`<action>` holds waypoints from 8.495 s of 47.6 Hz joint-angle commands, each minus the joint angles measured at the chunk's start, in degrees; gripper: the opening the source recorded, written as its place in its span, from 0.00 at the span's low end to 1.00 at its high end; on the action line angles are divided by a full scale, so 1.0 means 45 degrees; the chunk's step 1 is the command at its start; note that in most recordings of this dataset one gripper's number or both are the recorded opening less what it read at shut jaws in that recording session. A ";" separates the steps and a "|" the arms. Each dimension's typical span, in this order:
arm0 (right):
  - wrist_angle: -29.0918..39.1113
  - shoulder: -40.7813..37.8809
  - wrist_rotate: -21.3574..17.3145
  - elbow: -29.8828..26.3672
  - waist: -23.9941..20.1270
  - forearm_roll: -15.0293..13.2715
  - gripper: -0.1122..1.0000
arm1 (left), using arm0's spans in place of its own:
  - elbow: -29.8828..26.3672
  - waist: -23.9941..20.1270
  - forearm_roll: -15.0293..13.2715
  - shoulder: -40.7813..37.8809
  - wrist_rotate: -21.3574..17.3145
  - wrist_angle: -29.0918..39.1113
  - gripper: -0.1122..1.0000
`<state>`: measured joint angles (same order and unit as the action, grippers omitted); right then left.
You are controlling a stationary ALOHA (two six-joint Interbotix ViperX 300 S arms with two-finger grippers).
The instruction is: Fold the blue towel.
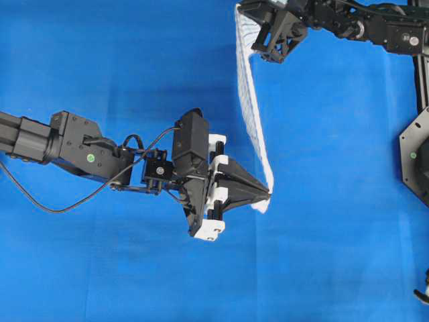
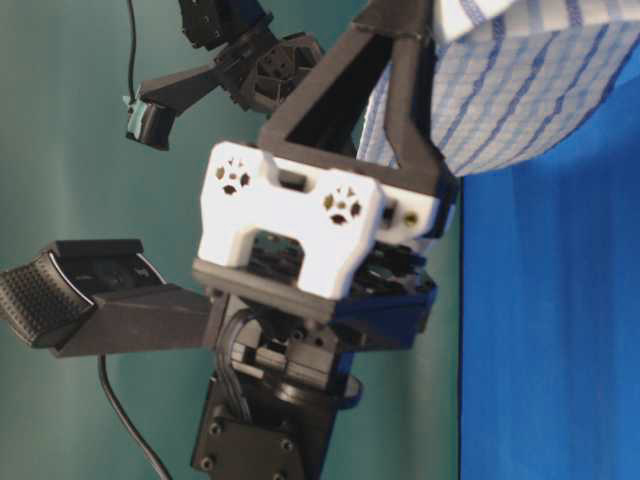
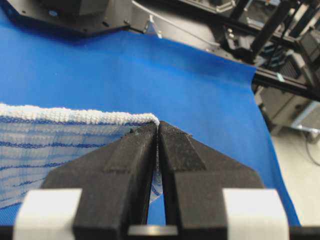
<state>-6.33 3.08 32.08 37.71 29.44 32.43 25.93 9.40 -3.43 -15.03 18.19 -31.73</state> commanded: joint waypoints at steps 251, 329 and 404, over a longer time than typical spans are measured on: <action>-0.1816 -0.4746 0.0020 -0.1016 -0.0449 0.0098 0.29 | 0.2344 -0.8320 -0.0840 -0.0918 -0.7012 0.1680 0.29; -0.0078 0.0078 -0.0078 0.0645 -0.1855 -0.0078 0.07 | 0.3027 -0.6309 -0.0820 0.3750 -0.8867 0.3906 0.11; -0.1641 0.0039 -0.0117 0.2109 -0.8086 0.4746 0.11 | 0.5000 -0.0801 -0.0820 0.4160 -0.6074 0.4121 0.11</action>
<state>-13.54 2.90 31.46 47.99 -6.68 53.00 48.87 5.36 -7.21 3.16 -9.23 -13.10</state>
